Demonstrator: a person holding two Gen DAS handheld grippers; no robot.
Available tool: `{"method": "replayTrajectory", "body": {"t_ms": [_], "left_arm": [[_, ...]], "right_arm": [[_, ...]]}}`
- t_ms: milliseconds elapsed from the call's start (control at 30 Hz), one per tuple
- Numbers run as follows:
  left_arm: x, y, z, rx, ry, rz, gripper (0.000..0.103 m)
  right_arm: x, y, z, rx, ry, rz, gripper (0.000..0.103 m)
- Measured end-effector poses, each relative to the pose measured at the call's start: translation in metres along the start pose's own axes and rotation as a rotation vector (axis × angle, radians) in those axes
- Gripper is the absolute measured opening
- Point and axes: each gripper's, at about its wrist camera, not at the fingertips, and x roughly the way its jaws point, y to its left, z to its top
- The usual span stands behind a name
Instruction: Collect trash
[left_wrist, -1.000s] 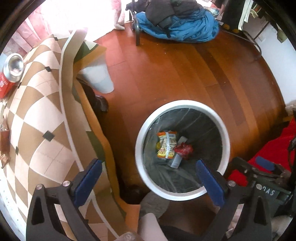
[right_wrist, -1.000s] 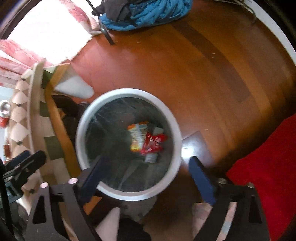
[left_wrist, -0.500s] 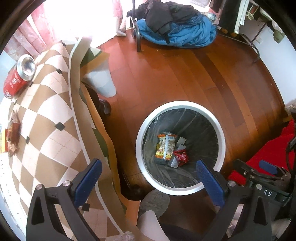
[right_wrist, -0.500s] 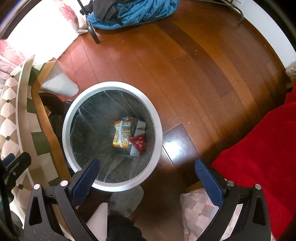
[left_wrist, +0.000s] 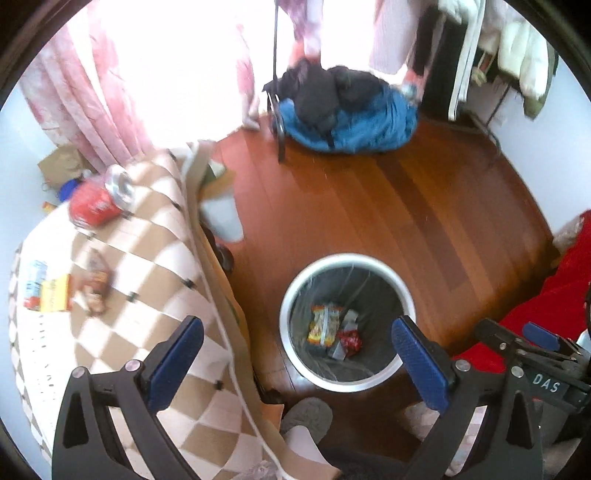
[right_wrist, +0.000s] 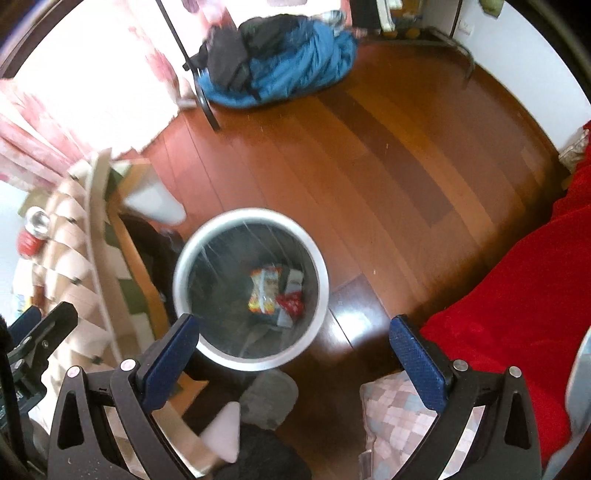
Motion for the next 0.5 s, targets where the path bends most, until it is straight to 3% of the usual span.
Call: {"method": "replayTrajectory", "body": {"t_ms": [100, 267, 400, 500], "left_arm": [[-0.035, 0.016, 0.006, -0.018, -0.067, 0.027, 0.103], [-0.084, 0.074, 0.011, -0.109, -0.15, 0.051, 0.103], [-0.104, 0.146, 0.002, -0.2, -0.19, 0.12, 0.103], [-0.1, 0.207, -0.012, -0.255, -0.175, 0.197, 0.103]], "right_arm": [[-0.043, 0.011, 0.004, 0.002, -0.068, 0.032, 0.103], [-0.098, 0.055, 0.007, -0.039, -0.144, 0.106, 0.103], [-0.12, 0.125, 0.003, -0.13, -0.148, 0.194, 0.103], [-0.112, 0.189, -0.006, -0.2, -0.105, 0.253, 0.103]]}}
